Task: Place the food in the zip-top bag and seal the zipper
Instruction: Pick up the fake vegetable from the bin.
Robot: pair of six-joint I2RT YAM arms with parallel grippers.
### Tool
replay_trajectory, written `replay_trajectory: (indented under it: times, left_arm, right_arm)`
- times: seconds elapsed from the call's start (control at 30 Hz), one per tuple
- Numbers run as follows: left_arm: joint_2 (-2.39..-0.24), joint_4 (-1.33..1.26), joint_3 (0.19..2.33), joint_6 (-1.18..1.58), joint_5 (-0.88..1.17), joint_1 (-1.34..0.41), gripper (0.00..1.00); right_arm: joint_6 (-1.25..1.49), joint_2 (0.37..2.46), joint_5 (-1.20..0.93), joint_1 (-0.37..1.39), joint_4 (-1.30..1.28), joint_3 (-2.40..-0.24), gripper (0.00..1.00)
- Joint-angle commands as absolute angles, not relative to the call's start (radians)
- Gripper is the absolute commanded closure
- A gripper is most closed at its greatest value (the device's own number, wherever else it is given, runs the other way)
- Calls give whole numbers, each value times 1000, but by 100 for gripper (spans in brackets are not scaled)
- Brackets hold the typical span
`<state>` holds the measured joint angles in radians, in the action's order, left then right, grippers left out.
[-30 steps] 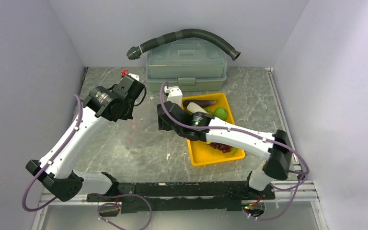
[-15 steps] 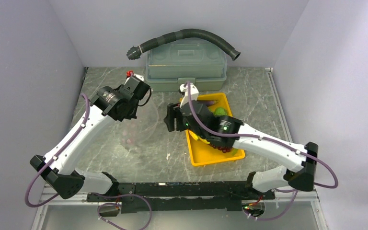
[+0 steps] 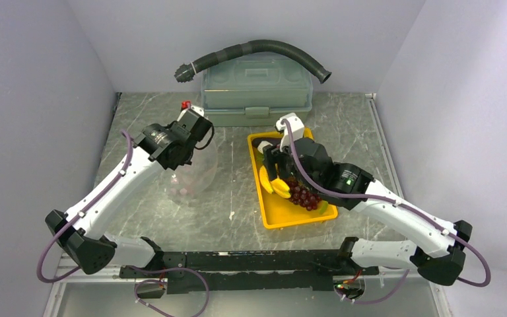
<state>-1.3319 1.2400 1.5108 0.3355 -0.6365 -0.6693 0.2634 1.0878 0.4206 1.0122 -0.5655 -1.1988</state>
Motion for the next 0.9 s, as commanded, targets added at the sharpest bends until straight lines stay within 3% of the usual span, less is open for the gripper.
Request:
replay_trajectory:
  times: [0.0, 0.37, 0.87]
  left_arm:
    - [-1296, 1173, 1460, 315, -680, -680, 100]
    - [-1244, 1074, 1388, 284, -673, -692, 100]
    - [-1160, 982, 1270, 262, -662, -699, 100]
  right_arm:
    - [150, 1060, 412, 931, -653, -1173, 33]
    - [62, 999, 305, 716, -654, -1040, 31]
    - [87, 1144, 148, 548, -593, -922, 29]
